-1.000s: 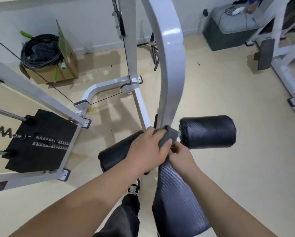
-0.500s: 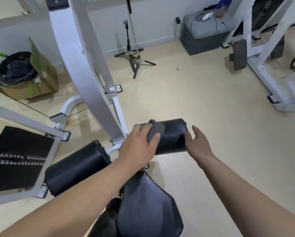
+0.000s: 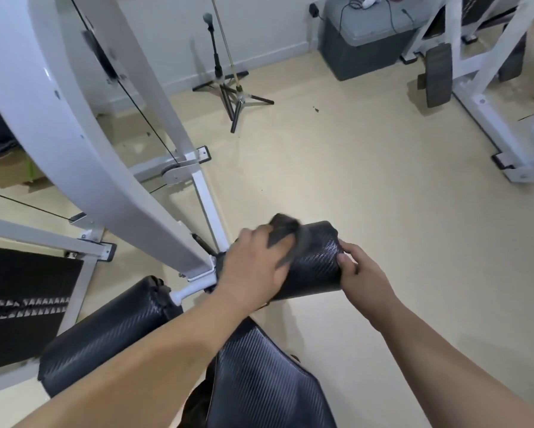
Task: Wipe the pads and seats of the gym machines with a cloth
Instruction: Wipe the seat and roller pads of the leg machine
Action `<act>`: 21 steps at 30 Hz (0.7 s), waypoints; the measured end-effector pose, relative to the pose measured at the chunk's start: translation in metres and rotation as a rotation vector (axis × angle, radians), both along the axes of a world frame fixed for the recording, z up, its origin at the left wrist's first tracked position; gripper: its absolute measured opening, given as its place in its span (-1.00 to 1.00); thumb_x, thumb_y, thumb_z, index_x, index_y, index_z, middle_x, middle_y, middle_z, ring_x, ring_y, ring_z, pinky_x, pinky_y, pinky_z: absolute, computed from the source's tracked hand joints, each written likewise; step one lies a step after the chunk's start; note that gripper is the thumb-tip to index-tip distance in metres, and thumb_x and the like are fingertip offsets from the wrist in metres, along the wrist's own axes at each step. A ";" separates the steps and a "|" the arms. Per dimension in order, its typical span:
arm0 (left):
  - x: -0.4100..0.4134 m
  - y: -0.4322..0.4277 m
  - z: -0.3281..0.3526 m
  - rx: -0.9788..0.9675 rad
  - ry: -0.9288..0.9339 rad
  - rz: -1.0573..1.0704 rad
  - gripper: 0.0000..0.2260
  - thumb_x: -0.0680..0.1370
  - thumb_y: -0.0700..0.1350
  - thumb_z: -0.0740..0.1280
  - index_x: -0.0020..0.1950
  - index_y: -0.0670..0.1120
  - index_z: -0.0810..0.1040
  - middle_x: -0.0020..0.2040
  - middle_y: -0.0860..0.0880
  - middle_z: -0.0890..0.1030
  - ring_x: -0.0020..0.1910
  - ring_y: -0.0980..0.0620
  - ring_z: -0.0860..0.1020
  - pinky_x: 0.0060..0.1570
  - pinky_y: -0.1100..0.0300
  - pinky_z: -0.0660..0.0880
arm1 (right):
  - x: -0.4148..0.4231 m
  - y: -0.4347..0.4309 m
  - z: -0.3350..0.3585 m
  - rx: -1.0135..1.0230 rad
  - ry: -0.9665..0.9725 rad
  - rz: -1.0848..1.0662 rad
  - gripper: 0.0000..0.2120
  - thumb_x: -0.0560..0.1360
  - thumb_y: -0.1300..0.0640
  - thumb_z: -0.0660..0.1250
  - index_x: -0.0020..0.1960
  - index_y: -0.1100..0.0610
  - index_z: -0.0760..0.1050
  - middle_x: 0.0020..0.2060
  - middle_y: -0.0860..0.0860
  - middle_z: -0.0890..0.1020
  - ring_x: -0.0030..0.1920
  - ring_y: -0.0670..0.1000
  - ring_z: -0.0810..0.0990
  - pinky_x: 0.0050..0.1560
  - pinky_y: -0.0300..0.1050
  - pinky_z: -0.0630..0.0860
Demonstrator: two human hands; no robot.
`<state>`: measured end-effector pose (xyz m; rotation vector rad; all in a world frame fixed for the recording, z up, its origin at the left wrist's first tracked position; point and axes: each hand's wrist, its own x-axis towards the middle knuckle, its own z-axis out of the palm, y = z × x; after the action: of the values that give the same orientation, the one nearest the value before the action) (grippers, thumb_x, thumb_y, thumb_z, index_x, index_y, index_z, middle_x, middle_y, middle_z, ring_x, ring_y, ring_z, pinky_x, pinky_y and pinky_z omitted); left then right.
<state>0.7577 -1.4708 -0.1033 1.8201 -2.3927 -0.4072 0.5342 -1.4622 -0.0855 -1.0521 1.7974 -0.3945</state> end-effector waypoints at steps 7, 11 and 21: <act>0.007 -0.027 0.034 0.118 0.092 0.281 -0.68 0.65 0.17 0.18 0.38 0.16 0.49 0.19 -0.09 0.45 0.08 -0.20 0.51 -0.03 -0.08 0.58 | 0.005 -0.020 0.018 0.132 -0.136 -0.129 -0.88 0.61 0.03 0.28 0.08 -0.04 0.57 0.07 -0.07 0.65 0.11 -0.03 0.57 -0.02 -0.09 0.46; -0.046 -0.048 0.026 0.124 0.061 0.107 -0.66 0.66 0.17 0.18 0.40 0.15 0.47 0.24 -0.09 0.44 0.09 -0.21 0.48 -0.09 0.04 0.51 | 0.013 -0.022 0.015 0.025 -0.109 -0.193 -0.78 0.57 -0.15 0.39 -0.03 0.00 0.51 0.00 -0.12 0.65 -0.03 -0.04 0.58 -0.11 -0.10 0.45; 0.030 -0.004 0.028 0.244 -0.102 0.352 -0.65 0.66 0.14 0.17 0.40 0.09 0.46 0.18 -0.13 0.44 0.10 -0.24 0.51 -0.04 -0.03 0.52 | -0.005 0.011 0.002 0.022 -0.209 -0.177 -0.53 0.55 0.20 0.42 0.30 -0.21 0.35 0.23 -0.16 0.64 0.33 -0.09 0.58 0.33 0.02 0.51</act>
<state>0.7879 -1.4751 -0.0749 2.3651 -2.0922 -0.6002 0.5293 -1.4508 -0.0831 -0.8074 1.7070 -0.5693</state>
